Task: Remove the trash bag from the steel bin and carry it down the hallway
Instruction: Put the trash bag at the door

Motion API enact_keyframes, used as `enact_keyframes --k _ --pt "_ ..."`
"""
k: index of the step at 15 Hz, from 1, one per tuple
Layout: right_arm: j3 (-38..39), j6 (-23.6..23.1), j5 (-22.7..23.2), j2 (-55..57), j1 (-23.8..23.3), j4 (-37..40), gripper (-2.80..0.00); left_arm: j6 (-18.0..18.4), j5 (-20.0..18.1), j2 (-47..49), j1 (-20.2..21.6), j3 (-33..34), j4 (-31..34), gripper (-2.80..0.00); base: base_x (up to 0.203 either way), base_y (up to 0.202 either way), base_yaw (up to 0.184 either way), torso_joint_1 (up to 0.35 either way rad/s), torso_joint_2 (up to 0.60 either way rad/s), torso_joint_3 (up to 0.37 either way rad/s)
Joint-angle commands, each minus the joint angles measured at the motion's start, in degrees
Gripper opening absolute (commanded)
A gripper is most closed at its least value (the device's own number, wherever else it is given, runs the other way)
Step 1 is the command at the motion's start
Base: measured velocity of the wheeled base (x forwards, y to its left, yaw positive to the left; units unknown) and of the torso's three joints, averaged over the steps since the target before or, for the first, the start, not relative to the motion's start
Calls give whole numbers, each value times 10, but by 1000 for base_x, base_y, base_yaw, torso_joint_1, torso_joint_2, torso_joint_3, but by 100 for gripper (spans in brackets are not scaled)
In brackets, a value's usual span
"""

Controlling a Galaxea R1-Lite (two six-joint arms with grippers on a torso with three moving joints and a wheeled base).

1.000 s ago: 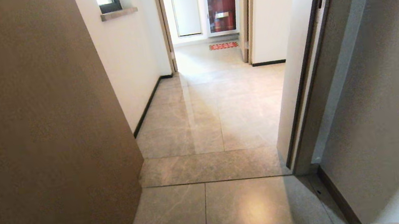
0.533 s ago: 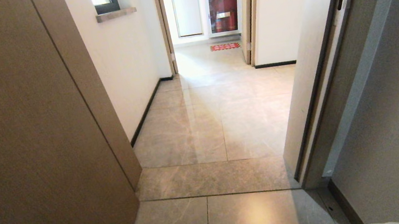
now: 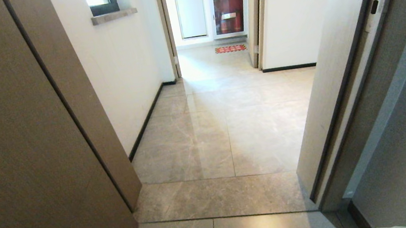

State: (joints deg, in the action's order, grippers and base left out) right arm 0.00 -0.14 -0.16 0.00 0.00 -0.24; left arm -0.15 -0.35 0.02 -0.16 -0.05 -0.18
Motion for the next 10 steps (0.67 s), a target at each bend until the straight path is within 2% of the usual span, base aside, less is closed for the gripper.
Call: enact_keyframes --k 1,10 --pt "0 0 0 1 0 0 -280 0 0 0 0 0 0 -280 191 0 1 -2 2 -2" --pt "0 0 0 1 0 0 -280 0 0 0 0 0 -1 -280 193 0 0 2 1 3"
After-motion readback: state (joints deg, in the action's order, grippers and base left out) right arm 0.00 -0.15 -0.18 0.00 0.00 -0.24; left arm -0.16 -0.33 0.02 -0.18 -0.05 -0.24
